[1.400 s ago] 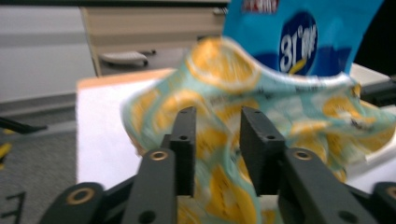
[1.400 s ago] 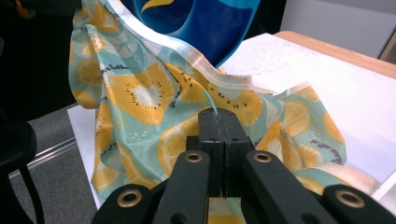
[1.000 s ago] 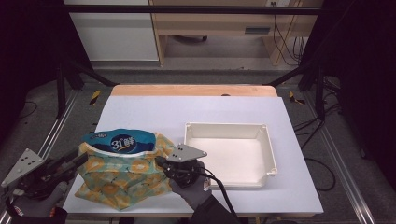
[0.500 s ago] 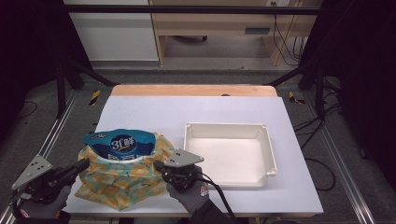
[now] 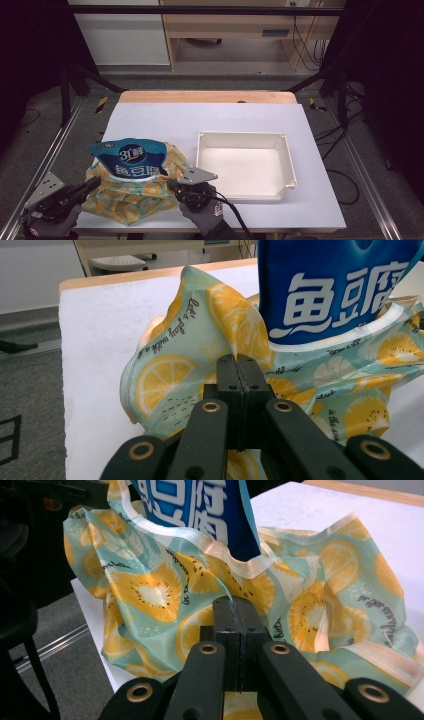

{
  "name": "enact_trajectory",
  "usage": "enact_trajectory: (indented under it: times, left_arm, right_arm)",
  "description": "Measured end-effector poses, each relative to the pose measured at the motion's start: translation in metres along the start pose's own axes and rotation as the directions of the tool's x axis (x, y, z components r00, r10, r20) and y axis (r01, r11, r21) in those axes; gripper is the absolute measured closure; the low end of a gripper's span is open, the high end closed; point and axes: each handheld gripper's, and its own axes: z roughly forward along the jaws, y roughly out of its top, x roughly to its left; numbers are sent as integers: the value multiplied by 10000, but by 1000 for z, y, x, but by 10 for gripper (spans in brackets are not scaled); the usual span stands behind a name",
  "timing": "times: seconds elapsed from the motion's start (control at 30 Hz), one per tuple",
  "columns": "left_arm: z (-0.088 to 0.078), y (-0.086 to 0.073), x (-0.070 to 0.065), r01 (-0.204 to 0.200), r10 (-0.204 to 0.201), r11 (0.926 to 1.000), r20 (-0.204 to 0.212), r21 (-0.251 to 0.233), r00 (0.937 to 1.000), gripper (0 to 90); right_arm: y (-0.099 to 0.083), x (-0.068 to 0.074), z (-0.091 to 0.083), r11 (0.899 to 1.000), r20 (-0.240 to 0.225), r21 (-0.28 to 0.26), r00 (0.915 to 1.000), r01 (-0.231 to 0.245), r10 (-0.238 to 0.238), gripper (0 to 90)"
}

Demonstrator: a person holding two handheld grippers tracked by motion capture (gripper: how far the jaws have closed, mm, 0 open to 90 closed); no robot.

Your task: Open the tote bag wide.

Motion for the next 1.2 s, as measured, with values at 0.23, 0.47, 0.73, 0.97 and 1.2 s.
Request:
enact_trajectory:
  times: [0.23, 0.47, 0.73, 0.97, 1.2]
  left_arm:
    - [6, -7, -1, -174, 175, 9992, -26, 347, 9998, 898]
    - [10, -13, 0, -290, 298, 9980, -125, 566, 9995, 898]
    - [15, -19, -2, -447, 459, 9950, -121, 896, 9989, 899]
    - [15, -26, -1, -473, 493, 9920, -150, 1174, 9987, 899]
    - [19, -31, 2, -426, 447, 9900, -128, 1342, 9989, 899]
  right_arm:
    - [-11, 2, 7, 9997, 46, 232, 10000, -67, 66, 900]
    - [-18, 3, 12, 9991, 166, 421, 9999, -48, 41, 900]
    - [-27, 4, 19, 9980, 256, 623, 9997, -79, 63, 900]
    - [-33, 4, 24, 9969, 329, 775, 9994, -144, 119, 900]
    - [-40, 3, 32, 9952, 336, 946, 9992, -254, 223, 899]
